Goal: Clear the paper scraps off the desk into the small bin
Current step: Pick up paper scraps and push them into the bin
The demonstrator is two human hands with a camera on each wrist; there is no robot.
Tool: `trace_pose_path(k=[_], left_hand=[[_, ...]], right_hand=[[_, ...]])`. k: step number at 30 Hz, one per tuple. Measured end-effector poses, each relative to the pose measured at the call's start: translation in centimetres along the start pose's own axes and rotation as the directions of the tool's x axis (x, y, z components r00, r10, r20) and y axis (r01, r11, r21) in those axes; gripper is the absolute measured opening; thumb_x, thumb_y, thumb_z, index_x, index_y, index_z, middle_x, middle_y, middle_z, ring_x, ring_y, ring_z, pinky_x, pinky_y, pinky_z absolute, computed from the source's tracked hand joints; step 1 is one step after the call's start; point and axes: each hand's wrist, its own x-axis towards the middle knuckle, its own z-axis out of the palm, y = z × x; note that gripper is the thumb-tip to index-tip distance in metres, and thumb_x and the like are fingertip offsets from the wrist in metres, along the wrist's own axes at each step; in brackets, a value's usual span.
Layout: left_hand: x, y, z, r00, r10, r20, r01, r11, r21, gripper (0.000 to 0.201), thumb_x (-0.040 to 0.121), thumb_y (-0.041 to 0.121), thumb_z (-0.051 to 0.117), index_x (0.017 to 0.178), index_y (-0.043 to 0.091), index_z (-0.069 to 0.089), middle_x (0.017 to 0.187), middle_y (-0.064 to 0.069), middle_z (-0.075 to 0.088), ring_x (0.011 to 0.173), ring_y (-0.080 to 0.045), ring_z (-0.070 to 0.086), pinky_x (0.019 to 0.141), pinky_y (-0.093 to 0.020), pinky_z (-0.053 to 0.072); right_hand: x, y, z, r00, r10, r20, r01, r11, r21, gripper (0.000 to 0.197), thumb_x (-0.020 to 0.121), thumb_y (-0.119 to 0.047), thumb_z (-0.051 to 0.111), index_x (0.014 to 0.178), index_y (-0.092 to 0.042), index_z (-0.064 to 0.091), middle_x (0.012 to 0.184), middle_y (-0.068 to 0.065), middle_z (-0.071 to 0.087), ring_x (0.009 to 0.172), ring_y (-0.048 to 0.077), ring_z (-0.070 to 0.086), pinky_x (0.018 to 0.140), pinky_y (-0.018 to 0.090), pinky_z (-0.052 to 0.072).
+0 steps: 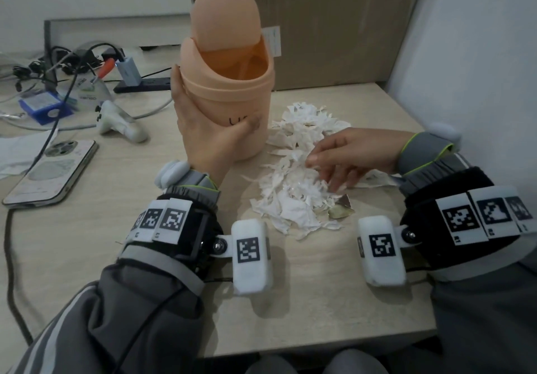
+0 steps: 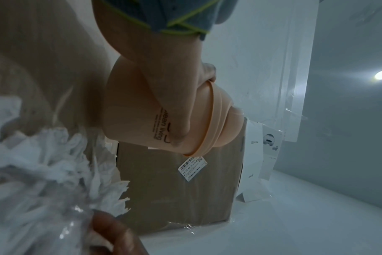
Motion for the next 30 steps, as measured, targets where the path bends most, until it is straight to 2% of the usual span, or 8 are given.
trace_pose_path(k=[3, 7, 11, 14, 16, 23, 27, 30], left_hand=[[0.0, 0.0, -0.1, 1.0, -0.006, -0.003, 0.006, 1.0, -0.001, 0.137, 0.054, 0.047, 0.089, 0.16, 0.029, 0.005, 0.162, -0.001, 0.031, 0.148, -0.022, 0.037, 0.121, -0.053, 0.037], [0.0, -0.1, -0.1, 1.0, -0.022, -0.01, 0.022, 1.0, 0.003, 0.137, 0.054, 0.047, 0.089, 0.16, 0.031, 0.004, 0.163, 0.0, 0.031, 0.148, -0.023, 0.037, 0.121, -0.053, 0.036], [-0.1, -0.3, -0.2, 0.999, -0.037, -0.007, 0.037, 0.999, -0.001, 0.137, 0.054, 0.048, 0.089, 0.16, 0.033, 0.004, 0.163, 0.0, 0.03, 0.149, -0.023, 0.037, 0.121, -0.054, 0.036], [-0.1, -0.4, -0.2, 0.999, -0.046, -0.004, 0.046, 0.999, -0.01, 0.137, 0.053, 0.049, 0.089, 0.16, 0.034, 0.004, 0.164, 0.001, 0.03, 0.149, -0.023, 0.036, 0.121, -0.054, 0.036], [-0.1, -0.4, -0.2, 0.999, -0.045, -0.002, 0.045, 0.999, -0.013, 0.137, 0.053, 0.05, 0.089, 0.16, 0.035, 0.004, 0.164, 0.001, 0.03, 0.149, -0.023, 0.036, 0.121, -0.054, 0.035], [0.0, -0.4, -0.4, 0.998, -0.049, -0.03, 0.048, 0.999, -0.025, 0.139, 0.053, 0.053, 0.09, 0.161, 0.031, 0.005, 0.165, 0.001, 0.029, 0.15, -0.024, 0.035, 0.122, -0.055, 0.034], [0.2, -0.4, -0.7, 0.995, -0.079, -0.058, 0.078, 0.996, -0.032, 0.138, 0.053, 0.052, 0.089, 0.161, 0.034, 0.004, 0.164, 0.003, 0.03, 0.148, -0.023, 0.037, 0.121, -0.054, 0.035], [0.3, -0.5, -0.9, 0.993, -0.091, -0.076, 0.088, 0.995, -0.041, 0.137, 0.054, 0.051, 0.088, 0.16, 0.035, 0.004, 0.164, 0.004, 0.031, 0.148, -0.021, 0.038, 0.122, -0.053, 0.035]], right_hand=[[0.3, 0.3, -0.4, 0.994, -0.039, -0.105, 0.048, 0.996, 0.079, 0.032, 0.091, -0.029, 0.057, 0.113, -0.006, 0.062, 0.083, 0.004, 0.063, 0.075, 0.018, 0.068, 0.059, 0.021, 0.05], [-0.5, 0.5, -1.3, 0.981, -0.092, -0.168, 0.116, 0.983, 0.139, 0.025, 0.088, -0.035, 0.059, 0.085, -0.011, 0.066, 0.075, 0.006, 0.066, 0.055, 0.011, 0.062, 0.043, 0.015, 0.038], [-1.4, 0.4, -0.8, 0.985, -0.086, 0.146, 0.067, 0.989, 0.13, 0.033, 0.075, -0.046, 0.059, 0.079, -0.013, 0.063, 0.067, 0.007, 0.067, 0.048, 0.013, 0.06, 0.04, 0.016, 0.037], [-1.3, 0.3, 0.1, 0.932, -0.041, 0.36, 0.012, 0.996, 0.083, 0.026, 0.084, -0.039, 0.062, 0.092, -0.015, 0.065, 0.078, 0.011, 0.07, 0.059, 0.019, 0.068, 0.05, 0.021, 0.051], [-1.1, 0.3, 0.5, 0.917, -0.021, 0.398, -0.01, 0.997, 0.077, 0.027, 0.083, -0.037, 0.059, 0.099, -0.017, 0.066, 0.083, 0.011, 0.07, 0.071, 0.022, 0.071, 0.059, 0.026, 0.056], [-0.2, 0.6, 0.2, 0.986, -0.116, 0.121, 0.082, 0.964, 0.253, 0.018, 0.09, -0.025, 0.055, 0.103, -0.02, 0.066, 0.095, 0.002, 0.072, 0.09, 0.015, 0.068, 0.076, 0.027, 0.054], [-0.2, -0.1, 0.1, 0.966, -0.222, -0.132, 0.256, 0.885, 0.389, 0.012, 0.09, -0.019, 0.058, 0.095, -0.014, 0.067, 0.084, 0.002, 0.069, 0.075, 0.016, 0.069, 0.057, 0.022, 0.052], [-0.4, -0.8, 0.8, 0.949, -0.316, -0.018, 0.28, 0.812, 0.512, 0.014, 0.086, -0.02, 0.06, 0.096, -0.013, 0.066, 0.086, 0.005, 0.068, 0.069, 0.016, 0.068, 0.048, 0.018, 0.049]])
